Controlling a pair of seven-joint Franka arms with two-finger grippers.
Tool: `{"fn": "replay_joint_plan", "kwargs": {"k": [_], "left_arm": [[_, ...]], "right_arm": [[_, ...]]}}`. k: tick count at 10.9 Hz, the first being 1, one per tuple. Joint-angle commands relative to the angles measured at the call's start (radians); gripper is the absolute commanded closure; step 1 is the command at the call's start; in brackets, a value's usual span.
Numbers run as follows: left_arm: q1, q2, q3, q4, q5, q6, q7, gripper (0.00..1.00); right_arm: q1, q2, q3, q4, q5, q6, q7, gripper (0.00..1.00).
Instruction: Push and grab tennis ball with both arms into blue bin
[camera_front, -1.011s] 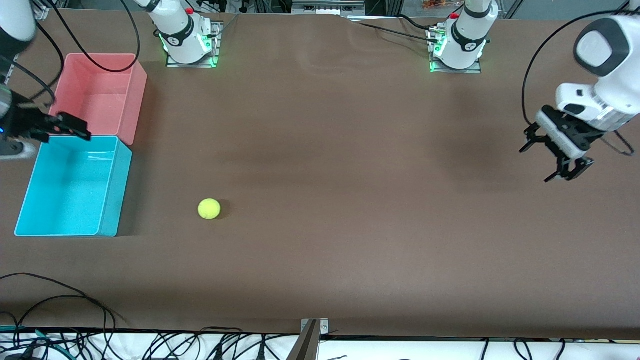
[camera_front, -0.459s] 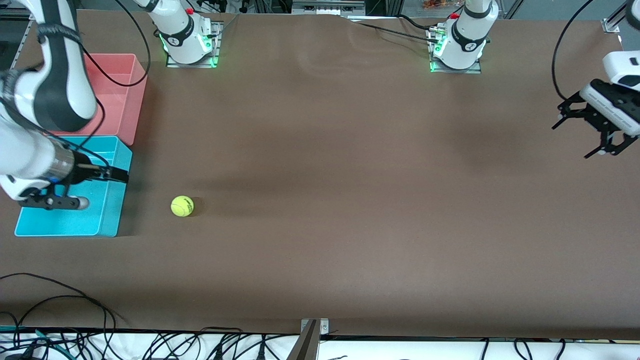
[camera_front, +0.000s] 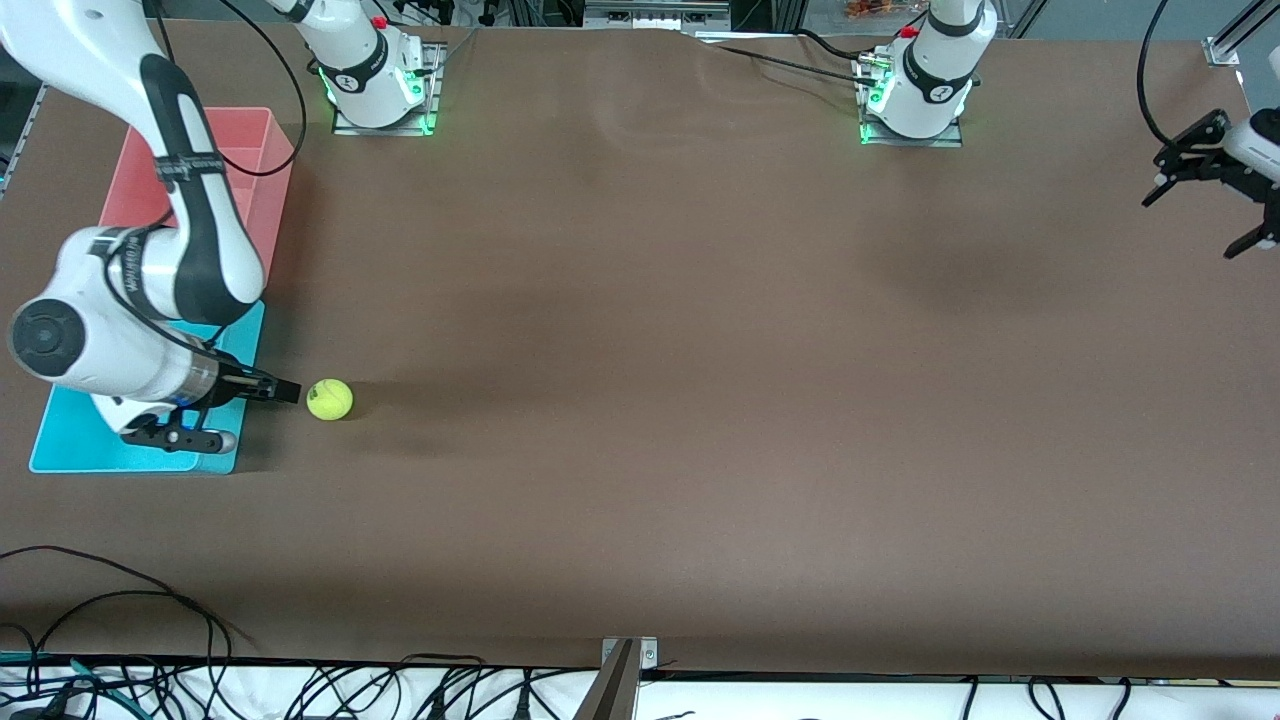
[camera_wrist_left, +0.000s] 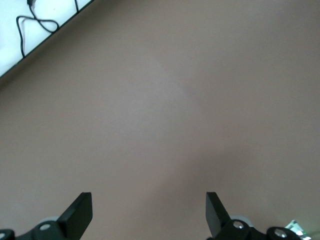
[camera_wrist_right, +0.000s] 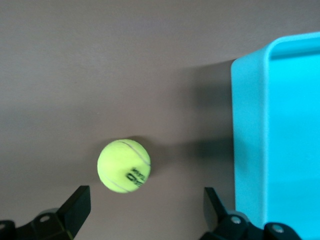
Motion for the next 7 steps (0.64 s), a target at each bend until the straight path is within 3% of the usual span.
{"fn": "replay_joint_plan", "kwargs": {"k": [1,2,4,7], "left_arm": [[-0.017,0.007,-0.027,0.122,0.041,-0.183,-0.268,0.0],[-0.017,0.008,-0.033,0.152,0.043,-0.223,-0.354,0.0],[-0.01,0.008,-0.109,0.195,0.105,-0.278,-0.483,0.0],[-0.005,0.015,-0.136,0.239,0.093,-0.338,-0.666,0.0]], "right_arm": [[0.001,-0.029,0.004,-0.145,0.003,0.137,0.012,0.0],[0.001,-0.027,0.004,-0.186,0.003,0.198,0.008,0.0],[0.004,-0.023,0.004,-0.252,-0.003,0.35,0.002,0.0],[0.005,0.01,0.003,-0.257,-0.004,0.427,-0.006,0.0]]}}
